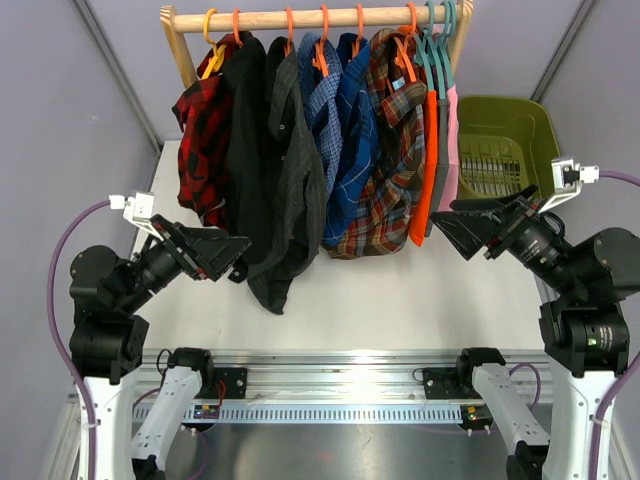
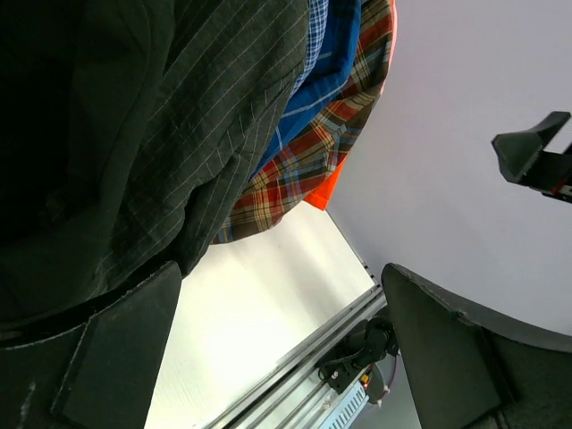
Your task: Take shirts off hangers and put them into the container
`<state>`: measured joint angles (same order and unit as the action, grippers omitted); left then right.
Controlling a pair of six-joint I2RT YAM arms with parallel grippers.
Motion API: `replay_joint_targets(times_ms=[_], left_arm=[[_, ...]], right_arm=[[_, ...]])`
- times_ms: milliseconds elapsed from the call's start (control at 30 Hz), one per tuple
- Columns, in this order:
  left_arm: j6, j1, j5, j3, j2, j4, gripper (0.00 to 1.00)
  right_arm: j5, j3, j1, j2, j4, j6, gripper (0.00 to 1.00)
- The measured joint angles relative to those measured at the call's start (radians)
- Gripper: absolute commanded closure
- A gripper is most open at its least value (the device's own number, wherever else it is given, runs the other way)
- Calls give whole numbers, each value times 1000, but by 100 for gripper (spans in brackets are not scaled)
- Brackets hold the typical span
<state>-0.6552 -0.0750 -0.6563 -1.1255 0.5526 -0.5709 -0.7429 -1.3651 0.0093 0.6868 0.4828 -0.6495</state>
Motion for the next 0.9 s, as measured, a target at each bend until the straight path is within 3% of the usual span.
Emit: replay_joint_targets(times_ms=[167,533,600,767,900], left_arm=[[-23,0,-66,66,-2,80,1],[-30,0,-89,111,-47,111,1],[-30,0,-89,122,-49,113,1],[-32,0,-89,153,-46,117,1],[-28,0,-88,154,-46,115,1]], right_arm=[[14,-24,0,71,-12,49,1],[195,-477,18,492,146,235,1],[272,-560,91,551,210,280,1],[538,-832,423,720,398,405,1],[808,-974,611,844,497,476,1]])
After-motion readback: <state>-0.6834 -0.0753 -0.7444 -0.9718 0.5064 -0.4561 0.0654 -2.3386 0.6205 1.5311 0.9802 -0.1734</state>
